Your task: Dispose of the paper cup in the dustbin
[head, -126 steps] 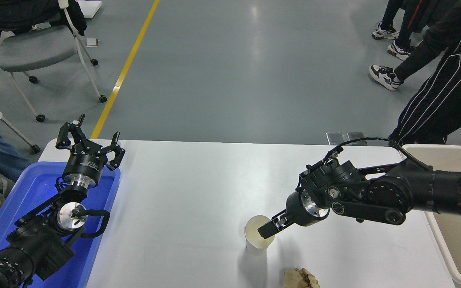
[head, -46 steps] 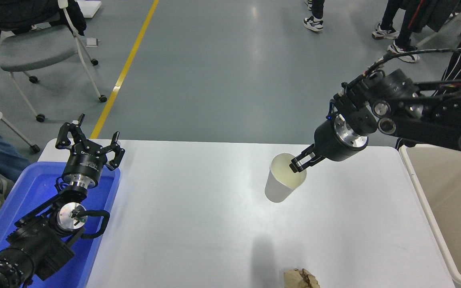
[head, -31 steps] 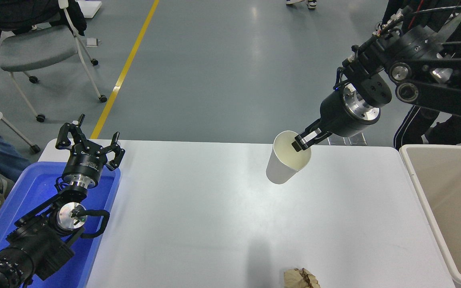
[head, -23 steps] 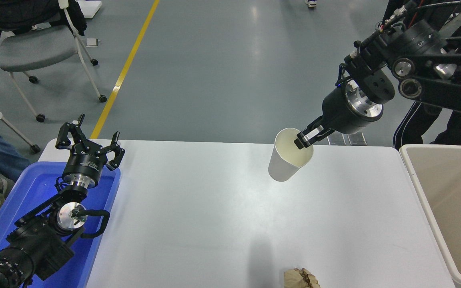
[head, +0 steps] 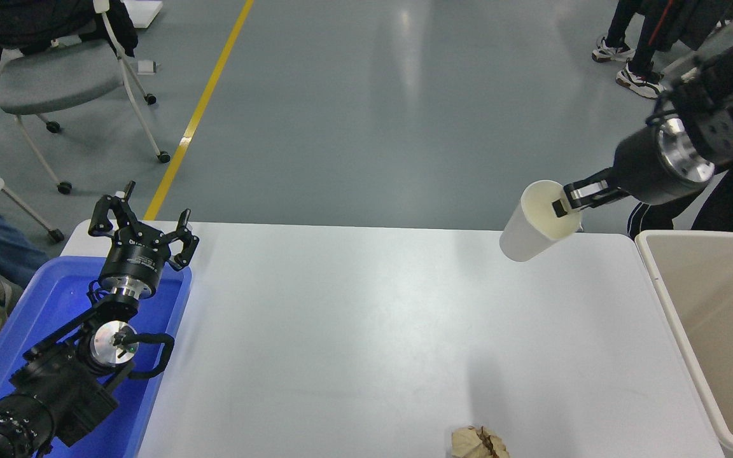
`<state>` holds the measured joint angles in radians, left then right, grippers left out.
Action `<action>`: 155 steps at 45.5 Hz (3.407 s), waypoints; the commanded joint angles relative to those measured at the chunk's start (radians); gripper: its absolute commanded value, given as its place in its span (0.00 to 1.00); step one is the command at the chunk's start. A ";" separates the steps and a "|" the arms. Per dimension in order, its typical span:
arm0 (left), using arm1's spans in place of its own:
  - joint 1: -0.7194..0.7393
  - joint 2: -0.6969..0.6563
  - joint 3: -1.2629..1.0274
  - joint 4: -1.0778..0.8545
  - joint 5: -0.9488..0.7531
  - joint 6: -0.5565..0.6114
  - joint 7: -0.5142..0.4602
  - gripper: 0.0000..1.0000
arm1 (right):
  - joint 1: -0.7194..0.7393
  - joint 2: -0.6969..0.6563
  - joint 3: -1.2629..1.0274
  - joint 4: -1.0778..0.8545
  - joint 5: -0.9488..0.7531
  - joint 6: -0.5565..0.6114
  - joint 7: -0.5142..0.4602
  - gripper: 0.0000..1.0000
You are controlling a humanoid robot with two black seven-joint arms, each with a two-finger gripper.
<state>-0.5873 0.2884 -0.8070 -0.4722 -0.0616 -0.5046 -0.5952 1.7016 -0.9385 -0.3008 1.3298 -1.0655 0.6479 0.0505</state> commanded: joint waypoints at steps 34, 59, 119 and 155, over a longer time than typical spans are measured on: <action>0.000 0.000 0.000 0.000 0.000 0.000 0.000 1.00 | -0.560 -0.134 0.005 -0.569 0.525 -0.478 0.006 0.00; 0.000 0.000 0.000 0.000 0.000 0.000 0.000 1.00 | -0.867 0.128 0.026 -1.021 0.947 -0.514 0.002 0.00; 0.000 0.000 0.000 0.000 0.000 -0.002 0.000 1.00 | -1.064 0.484 0.181 -1.357 0.969 -0.788 -0.005 0.99; 0.000 0.000 0.000 0.000 0.000 -0.002 0.000 1.00 | -0.939 0.377 0.488 -1.348 1.036 -0.446 0.008 0.99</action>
<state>-0.5873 0.2884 -0.8070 -0.4725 -0.0613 -0.5057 -0.5952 0.7186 -0.5041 -0.0313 -0.0258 -0.0718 0.0165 0.0514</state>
